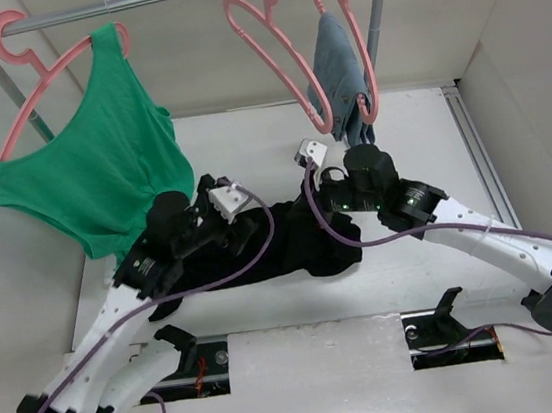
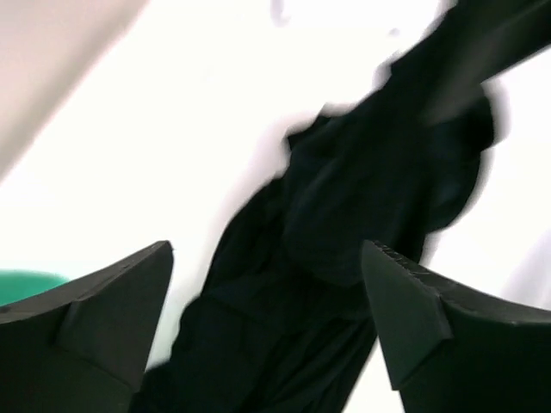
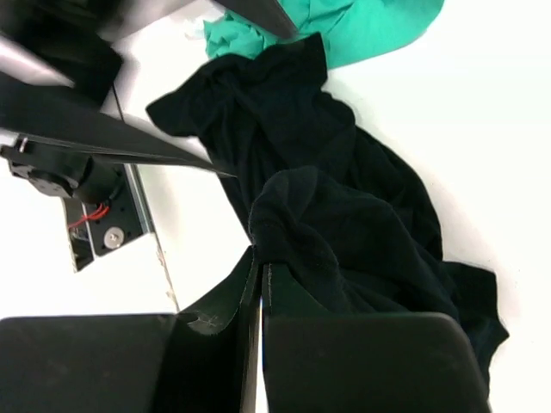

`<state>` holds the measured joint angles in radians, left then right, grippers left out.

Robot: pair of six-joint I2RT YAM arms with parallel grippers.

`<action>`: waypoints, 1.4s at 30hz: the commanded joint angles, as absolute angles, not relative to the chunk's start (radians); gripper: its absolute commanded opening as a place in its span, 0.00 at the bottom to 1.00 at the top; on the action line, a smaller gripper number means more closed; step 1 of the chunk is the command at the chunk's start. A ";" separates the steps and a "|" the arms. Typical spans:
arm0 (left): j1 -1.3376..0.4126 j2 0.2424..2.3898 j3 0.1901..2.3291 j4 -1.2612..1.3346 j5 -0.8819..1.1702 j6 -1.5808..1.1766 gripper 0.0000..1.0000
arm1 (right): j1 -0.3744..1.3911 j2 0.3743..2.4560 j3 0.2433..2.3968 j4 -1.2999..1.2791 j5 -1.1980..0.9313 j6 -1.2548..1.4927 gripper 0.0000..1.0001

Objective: Place the t-shirt on the hanger
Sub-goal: Move the tshirt to the center of the board

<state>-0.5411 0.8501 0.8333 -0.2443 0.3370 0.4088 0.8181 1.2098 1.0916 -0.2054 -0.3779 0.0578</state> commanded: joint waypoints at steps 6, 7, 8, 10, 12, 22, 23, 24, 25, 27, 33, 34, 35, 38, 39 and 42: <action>-0.541 0.664 0.845 -0.247 0.751 0.350 0.99 | 0.851 1.235 1.163 -0.160 -0.457 -0.003 0.00; -0.541 0.698 0.836 -0.247 0.752 0.350 0.99 | 0.864 1.235 1.175 -0.160 -0.474 -0.014 0.00; -0.541 0.722 0.836 -0.247 0.752 0.373 0.99 | 0.864 1.235 1.175 -0.160 -0.489 -0.032 0.00; -0.541 0.811 0.870 -0.258 0.736 0.474 0.99 | 0.876 1.235 1.175 -0.160 -0.511 -0.032 0.00; -0.551 0.873 0.894 -0.281 0.736 0.556 0.99 | 0.888 1.207 1.138 -0.160 -0.511 -0.052 0.00; -0.561 1.020 0.957 -0.330 0.762 0.767 0.46 | 0.888 1.163 1.176 -0.239 -0.512 -0.147 0.00; -0.561 1.020 0.957 -0.330 0.775 0.767 0.25 | 0.888 1.175 1.177 -0.258 -0.503 -0.161 0.00; -0.561 1.020 0.957 -0.330 0.775 0.767 0.09 | 0.888 1.175 1.177 -0.258 -0.503 -0.161 0.00; -0.561 1.009 0.957 -0.312 0.758 0.746 0.00 | 0.888 1.189 1.186 -0.285 -0.503 -0.178 0.05; -0.561 1.000 0.968 -0.311 0.739 0.729 0.00 | 0.888 1.204 1.209 -0.327 -0.482 -0.207 0.20; -0.561 1.000 0.968 -0.325 0.693 0.683 0.00 | 0.888 1.169 1.292 -0.564 -0.371 -0.267 0.79; -0.561 0.991 0.968 -0.312 0.683 0.660 0.00 | 0.888 1.151 1.292 -0.586 -0.358 -0.267 0.81; -0.549 0.991 0.953 -0.311 0.683 0.647 0.00 | 0.888 1.131 1.292 -0.622 -0.345 -0.267 0.82; -0.540 0.991 0.913 -0.282 0.637 0.614 0.00 | 0.888 1.063 1.302 -0.658 -0.394 -0.267 0.84; -0.540 0.980 0.902 -0.269 0.624 0.598 0.00 | 0.888 1.054 1.331 -0.678 -0.426 -0.267 0.84; -0.540 0.969 0.873 -0.238 0.574 0.566 0.00 | 0.888 1.068 1.405 -0.736 -0.543 -0.267 0.83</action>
<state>-0.5468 1.0054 0.8963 -0.3012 0.6209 0.6239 0.8787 1.0740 1.3109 -0.6788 -0.4370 -0.2512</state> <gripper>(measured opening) 0.007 0.833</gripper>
